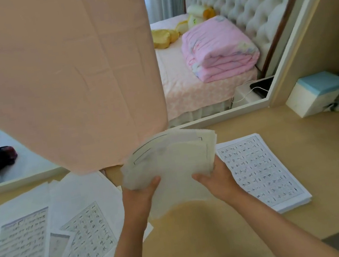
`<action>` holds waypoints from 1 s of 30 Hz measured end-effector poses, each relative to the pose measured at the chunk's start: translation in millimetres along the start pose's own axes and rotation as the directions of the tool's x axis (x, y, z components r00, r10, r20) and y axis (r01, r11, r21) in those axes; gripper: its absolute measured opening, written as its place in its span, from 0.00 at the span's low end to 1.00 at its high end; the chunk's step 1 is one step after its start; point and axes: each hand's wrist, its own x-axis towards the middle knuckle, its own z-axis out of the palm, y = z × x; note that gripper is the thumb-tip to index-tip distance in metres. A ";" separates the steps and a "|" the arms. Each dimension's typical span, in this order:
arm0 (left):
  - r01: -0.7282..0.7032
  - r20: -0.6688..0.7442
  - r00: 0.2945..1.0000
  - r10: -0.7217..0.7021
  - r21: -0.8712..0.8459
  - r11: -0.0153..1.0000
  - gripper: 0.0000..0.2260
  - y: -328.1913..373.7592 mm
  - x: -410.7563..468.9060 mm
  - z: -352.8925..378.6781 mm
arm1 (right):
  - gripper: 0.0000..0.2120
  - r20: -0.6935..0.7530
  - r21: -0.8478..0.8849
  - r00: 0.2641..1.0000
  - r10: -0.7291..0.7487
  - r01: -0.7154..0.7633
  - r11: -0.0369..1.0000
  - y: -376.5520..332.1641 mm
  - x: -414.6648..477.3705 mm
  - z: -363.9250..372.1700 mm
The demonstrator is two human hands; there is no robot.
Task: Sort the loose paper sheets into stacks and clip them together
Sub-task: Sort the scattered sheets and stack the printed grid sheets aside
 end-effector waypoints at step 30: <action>-0.192 -0.091 0.978 0.189 -0.027 0.981 0.20 13.3 -2.9 -14.3 | 0.20 0.005 -0.025 0.995 0.101 -0.101 0.995 11.8 0.8 27.5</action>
